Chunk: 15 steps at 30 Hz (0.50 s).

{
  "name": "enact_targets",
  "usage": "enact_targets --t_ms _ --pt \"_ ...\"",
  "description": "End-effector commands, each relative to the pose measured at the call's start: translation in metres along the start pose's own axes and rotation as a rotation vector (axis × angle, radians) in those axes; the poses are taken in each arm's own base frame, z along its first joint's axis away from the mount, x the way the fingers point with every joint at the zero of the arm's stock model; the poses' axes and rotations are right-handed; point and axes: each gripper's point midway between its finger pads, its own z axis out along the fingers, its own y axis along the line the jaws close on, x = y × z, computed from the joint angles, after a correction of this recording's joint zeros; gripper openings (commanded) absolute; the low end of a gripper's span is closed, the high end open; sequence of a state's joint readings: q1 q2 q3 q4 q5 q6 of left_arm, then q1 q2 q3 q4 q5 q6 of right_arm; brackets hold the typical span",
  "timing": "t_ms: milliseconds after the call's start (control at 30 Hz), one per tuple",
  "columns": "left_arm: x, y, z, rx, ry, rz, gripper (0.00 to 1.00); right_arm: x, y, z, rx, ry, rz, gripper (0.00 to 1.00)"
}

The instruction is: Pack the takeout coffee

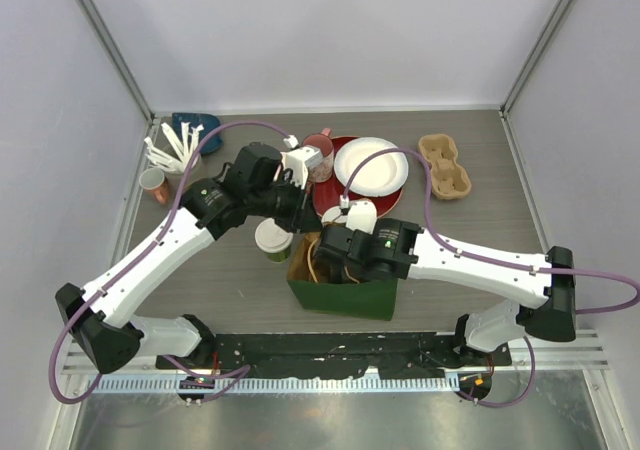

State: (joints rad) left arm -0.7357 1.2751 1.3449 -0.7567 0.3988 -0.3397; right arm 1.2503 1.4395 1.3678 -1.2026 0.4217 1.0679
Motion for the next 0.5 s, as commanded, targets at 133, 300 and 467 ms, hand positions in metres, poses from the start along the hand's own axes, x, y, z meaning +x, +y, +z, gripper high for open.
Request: enact_targets --t_ms 133,300,467 --pt "-0.006 0.004 -0.015 -0.041 -0.041 0.094 0.00 -0.033 0.018 -0.049 -0.162 -0.088 0.043 0.76" --pt "-0.007 -0.003 -0.018 -0.009 -0.044 0.113 0.00 -0.047 0.032 -0.081 -0.313 -0.124 0.078 0.76" --pt "-0.008 -0.014 -0.022 0.051 -0.062 0.120 0.00 -0.056 0.025 -0.106 -0.394 -0.161 0.171 0.77"
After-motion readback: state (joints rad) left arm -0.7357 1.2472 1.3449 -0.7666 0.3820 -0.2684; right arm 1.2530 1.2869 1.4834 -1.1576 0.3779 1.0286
